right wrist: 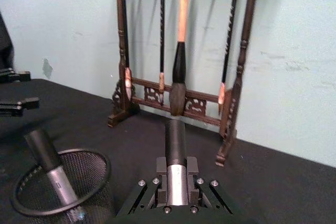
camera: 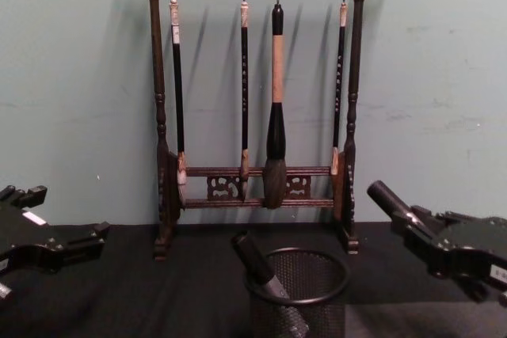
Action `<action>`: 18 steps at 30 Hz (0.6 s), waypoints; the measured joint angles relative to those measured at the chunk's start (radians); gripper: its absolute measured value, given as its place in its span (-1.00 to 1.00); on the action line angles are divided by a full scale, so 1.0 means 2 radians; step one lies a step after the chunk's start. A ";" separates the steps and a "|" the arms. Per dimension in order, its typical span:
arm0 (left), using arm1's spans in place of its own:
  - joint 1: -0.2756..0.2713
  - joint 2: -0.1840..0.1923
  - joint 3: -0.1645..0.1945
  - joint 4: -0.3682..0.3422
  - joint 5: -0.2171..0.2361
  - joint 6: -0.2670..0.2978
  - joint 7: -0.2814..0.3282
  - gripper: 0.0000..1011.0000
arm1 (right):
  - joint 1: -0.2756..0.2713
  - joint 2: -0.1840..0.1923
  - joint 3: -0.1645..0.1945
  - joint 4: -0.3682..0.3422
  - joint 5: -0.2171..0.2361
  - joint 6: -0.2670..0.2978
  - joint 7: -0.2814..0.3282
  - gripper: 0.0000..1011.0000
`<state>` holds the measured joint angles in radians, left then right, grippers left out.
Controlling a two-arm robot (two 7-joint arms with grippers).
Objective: Pick up the water-based marker from the table and place it into the pen holder.
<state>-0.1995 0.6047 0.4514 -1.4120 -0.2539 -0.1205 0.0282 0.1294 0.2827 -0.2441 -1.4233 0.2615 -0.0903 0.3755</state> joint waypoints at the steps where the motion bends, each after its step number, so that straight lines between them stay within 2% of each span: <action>1: 0.000 0.000 0.000 0.000 0.000 0.000 0.000 1.00 | 0.001 0.000 -0.001 0.000 0.000 -0.001 0.001 -0.57; 11: 0.000 0.000 0.000 0.000 0.000 0.000 0.000 1.00 | 0.017 0.001 -0.015 0.008 0.015 -0.021 0.018 -0.57; 18: 0.000 0.000 0.000 0.000 0.000 0.000 0.000 1.00 | 0.036 -0.006 -0.027 0.028 0.031 -0.039 0.034 -0.57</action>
<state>-0.1995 0.6047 0.4514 -1.4120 -0.2539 -0.1205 0.0283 0.2005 0.2713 -0.2977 -1.3683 0.3227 -0.1686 0.4436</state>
